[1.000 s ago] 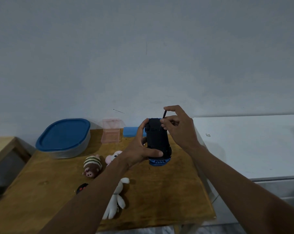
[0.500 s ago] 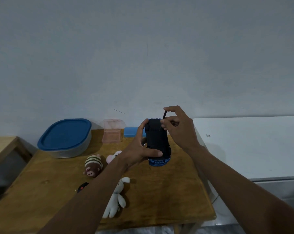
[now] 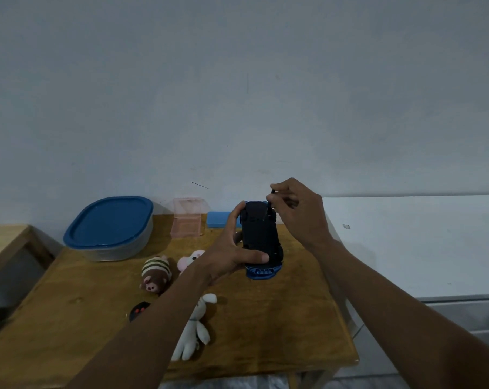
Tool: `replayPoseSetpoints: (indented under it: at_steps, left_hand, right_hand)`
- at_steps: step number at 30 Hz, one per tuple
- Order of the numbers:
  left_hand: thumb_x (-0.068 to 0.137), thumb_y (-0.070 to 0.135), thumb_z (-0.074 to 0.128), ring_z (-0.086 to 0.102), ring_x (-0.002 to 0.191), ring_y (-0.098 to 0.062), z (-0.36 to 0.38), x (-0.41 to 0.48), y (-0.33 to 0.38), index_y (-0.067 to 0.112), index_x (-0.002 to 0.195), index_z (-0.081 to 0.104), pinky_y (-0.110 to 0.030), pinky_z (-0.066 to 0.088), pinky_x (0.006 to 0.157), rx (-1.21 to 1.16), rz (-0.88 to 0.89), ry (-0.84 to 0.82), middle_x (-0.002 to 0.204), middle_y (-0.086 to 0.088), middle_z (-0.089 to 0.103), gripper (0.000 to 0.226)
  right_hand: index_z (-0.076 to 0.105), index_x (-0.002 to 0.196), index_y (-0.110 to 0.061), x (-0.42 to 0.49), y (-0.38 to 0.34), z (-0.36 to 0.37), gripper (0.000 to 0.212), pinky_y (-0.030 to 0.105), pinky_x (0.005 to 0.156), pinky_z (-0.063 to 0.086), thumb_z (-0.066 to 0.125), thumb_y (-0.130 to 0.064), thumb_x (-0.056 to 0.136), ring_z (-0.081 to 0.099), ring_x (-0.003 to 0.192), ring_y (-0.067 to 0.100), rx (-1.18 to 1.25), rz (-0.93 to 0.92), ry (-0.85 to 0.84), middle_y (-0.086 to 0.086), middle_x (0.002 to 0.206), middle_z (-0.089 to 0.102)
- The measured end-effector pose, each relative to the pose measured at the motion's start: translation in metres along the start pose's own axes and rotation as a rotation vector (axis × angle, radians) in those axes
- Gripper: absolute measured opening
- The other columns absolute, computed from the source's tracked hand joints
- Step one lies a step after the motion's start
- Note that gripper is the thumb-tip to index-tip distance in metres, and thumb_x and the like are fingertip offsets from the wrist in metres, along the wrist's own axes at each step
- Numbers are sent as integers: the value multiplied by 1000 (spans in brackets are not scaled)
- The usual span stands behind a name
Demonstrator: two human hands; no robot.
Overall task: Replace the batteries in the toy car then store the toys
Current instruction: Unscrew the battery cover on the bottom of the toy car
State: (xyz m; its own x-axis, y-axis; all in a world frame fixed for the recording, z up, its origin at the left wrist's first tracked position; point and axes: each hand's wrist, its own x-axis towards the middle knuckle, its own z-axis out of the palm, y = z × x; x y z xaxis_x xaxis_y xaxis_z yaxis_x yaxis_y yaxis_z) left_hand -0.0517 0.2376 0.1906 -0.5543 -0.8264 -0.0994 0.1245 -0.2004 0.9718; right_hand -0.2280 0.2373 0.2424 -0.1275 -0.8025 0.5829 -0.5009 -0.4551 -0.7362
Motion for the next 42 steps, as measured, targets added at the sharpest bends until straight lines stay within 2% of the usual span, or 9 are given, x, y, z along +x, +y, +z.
replayPoseSetpoints:
  at_steps: [4, 8, 16, 25, 33, 37, 42]
  left_hand:
    - [61, -7, 83, 58, 118, -39, -2, -1, 0, 60, 138, 27, -58, 51, 92, -3, 1, 10, 139, -18, 45, 116]
    - [61, -4, 83, 59, 117, -38, -1, -3, 1, 58, 140, 23, -59, 50, 94, 16, 1, 19, 137, -16, 48, 117]
    - [69, -16, 76, 60, 116, -38, -2, -5, 1, 57, 140, 24, -57, 52, 92, -17, -6, 7, 136, -15, 48, 115]
    - [63, -12, 80, 57, 119, -38, -2, -4, 1, 53, 143, 24, -60, 50, 93, -21, -14, 19, 135, -14, 45, 117]
    - [59, -7, 82, 57, 119, -38, -6, -2, 1, 56, 141, 24, -61, 49, 93, -12, -20, 30, 137, -14, 45, 119]
    - [61, -7, 82, 57, 119, -37, -6, -3, 3, 58, 139, 25, -57, 52, 93, 6, -16, 26, 139, -15, 44, 117]
    - [58, -1, 86, 56, 119, -37, -4, -1, 4, 60, 138, 26, -60, 49, 94, 31, -6, 33, 137, -13, 46, 117]
  right_hand:
    - [66, 98, -10, -1, -1, 3, 13, 20, 70, 58, 69, -14, 86, 70, 79, 9, 1, -5, 5, 1, 87, 72]
    - [67, 95, -10, -1, -4, 5, 16, 12, 67, 54, 73, -17, 83, 68, 76, 5, -10, 0, 24, -2, 84, 70]
    - [69, 96, -9, -2, -5, 7, 13, 10, 69, 53, 72, -13, 84, 66, 76, 1, -25, -20, 43, -3, 85, 70]
    - [71, 108, -10, -2, -4, 11, 23, 19, 74, 57, 70, -13, 86, 68, 80, 9, -105, -60, 59, 3, 93, 74]
    - [70, 110, -10, 0, -4, 16, 26, 20, 73, 58, 71, -14, 85, 69, 79, 11, -122, -68, 71, 4, 94, 74]
    - [70, 111, -9, 0, -4, 16, 26, 28, 75, 60, 70, -12, 85, 69, 80, 11, -146, -72, 92, 5, 93, 74]
    - [70, 112, -11, 2, -5, 17, 29, 30, 74, 60, 72, -15, 83, 70, 77, 15, -151, -78, 91, 5, 93, 73]
